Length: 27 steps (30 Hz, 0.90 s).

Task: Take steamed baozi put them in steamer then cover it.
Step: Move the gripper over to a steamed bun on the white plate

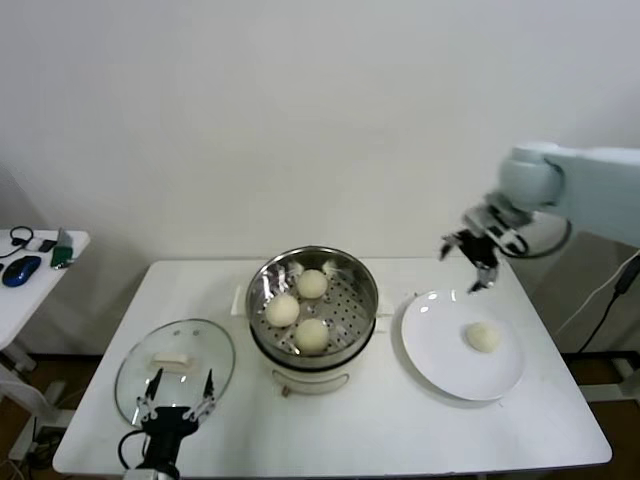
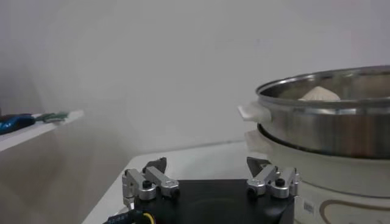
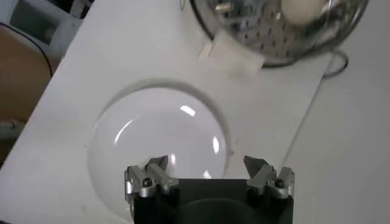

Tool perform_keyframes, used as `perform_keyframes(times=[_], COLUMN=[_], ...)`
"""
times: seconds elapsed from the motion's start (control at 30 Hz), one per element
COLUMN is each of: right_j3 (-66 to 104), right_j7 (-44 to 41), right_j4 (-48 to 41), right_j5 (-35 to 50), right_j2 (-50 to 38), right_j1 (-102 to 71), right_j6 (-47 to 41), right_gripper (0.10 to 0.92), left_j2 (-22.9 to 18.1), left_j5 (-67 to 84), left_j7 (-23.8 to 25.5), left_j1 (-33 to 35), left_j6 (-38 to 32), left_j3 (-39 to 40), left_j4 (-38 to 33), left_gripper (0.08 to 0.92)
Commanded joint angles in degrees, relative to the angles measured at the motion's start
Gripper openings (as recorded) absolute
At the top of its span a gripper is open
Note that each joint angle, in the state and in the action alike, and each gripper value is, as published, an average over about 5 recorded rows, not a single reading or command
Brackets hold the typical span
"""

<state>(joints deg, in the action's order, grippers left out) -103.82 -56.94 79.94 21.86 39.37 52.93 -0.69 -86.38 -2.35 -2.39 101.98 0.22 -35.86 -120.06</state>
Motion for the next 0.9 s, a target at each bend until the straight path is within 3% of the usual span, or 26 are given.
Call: perform_keyframes(times=[0.03, 0.33, 0.9], right_j3=[13.88, 23.25, 30.77], right_j7=[2.39, 3.39, 4.65], right_j4=[-7.63, -15.86, -22.62], right_j5=[-8.23, -11.69, -14.52], right_j2=[-10.76, -5.03, 1.58], right_j1=[-22.04, -33.10, -41.99], right_j6=[-5.54, -5.80, -6.60], right_gripper=[0.823, 0.823, 0.823], left_j2=[-0.20, -0.44, -0.65], left_j5=[0.05, -0.14, -0.69], left_j7=[0.02, -0.20, -0.19], left_j1=[-0.25, 0.28, 1.68], left_j6=[0.17, 0.11, -0.23], left_j3=[0.01, -0.06, -0.05], left_j4=[0.49, 0.52, 0.50], left_gripper=[0.823, 0.823, 0.823])
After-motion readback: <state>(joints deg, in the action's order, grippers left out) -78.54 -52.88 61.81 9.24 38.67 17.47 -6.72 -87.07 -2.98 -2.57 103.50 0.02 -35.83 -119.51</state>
